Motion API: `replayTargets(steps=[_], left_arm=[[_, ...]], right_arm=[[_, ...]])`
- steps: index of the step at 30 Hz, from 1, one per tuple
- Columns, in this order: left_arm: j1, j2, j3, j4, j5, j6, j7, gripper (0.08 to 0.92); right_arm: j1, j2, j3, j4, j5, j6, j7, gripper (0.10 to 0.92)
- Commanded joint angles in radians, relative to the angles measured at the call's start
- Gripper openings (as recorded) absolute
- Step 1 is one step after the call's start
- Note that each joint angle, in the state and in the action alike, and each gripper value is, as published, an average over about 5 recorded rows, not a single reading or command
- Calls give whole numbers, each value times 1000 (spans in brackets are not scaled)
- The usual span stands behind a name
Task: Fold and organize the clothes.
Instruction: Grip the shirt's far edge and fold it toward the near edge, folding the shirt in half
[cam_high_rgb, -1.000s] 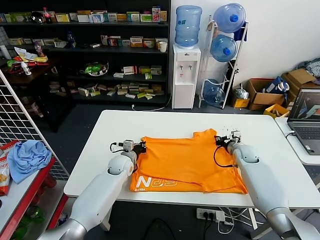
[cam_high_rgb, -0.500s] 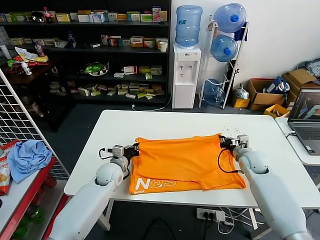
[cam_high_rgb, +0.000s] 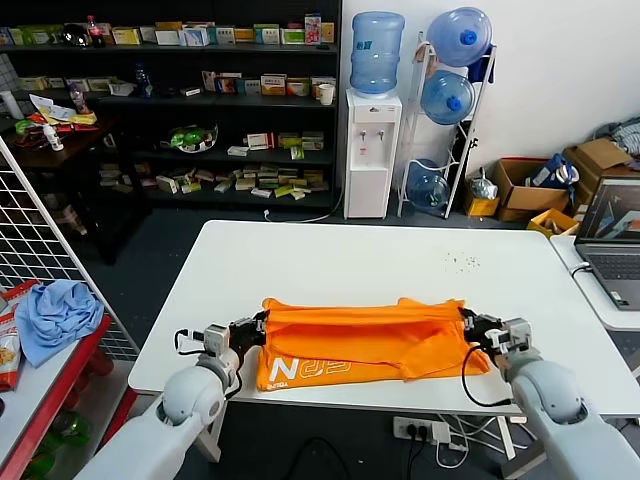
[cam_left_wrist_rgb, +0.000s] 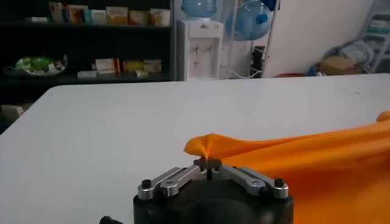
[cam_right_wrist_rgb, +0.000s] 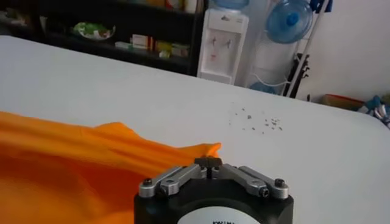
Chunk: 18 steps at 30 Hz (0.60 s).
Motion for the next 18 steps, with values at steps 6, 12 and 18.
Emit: replayTargets(steps=[6, 12, 18], left_arm=[[287, 34, -18, -218, 89, -18, -47, 112], [279, 10, -27, -206, 120, -81, -73, 271], [262, 0, -31, -195, 55, -61, -84, 444]], right_arm=[[-283, -17, 89, 165, -79, -37, 14, 125], [-272, -8, 82, 165, -83, -34, 24, 254], [-267, -7, 78, 179, -82, -26, 27, 427]])
